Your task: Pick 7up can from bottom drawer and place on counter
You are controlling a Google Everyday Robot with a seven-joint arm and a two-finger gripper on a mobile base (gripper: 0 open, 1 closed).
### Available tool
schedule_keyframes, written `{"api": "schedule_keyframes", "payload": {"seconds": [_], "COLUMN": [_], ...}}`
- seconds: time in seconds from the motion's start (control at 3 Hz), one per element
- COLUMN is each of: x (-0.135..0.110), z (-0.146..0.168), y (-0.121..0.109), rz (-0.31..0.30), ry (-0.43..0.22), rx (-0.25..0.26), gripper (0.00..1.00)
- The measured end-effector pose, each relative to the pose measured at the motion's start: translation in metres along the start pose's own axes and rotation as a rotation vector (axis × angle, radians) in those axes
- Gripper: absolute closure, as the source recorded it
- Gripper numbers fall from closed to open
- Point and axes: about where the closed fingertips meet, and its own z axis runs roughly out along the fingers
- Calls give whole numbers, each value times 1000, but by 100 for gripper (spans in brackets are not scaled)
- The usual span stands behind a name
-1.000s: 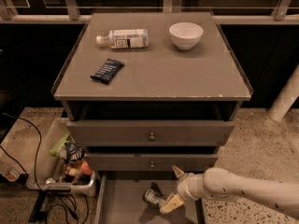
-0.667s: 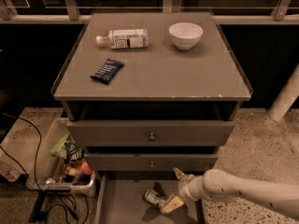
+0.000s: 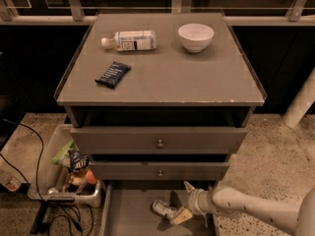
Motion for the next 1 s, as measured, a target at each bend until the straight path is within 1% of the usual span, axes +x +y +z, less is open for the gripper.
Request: {"api": "schedule_keyframes", "payload": {"seconds": [0.33, 0.67, 1.0], "x": [24, 38, 50], "z": [31, 56, 79], "y": [3, 19, 33], "rz": [-12, -61, -110], "ry": [-32, -79, -104], "rx": [-26, -74, -108], "gripper": [0, 0, 0]}}
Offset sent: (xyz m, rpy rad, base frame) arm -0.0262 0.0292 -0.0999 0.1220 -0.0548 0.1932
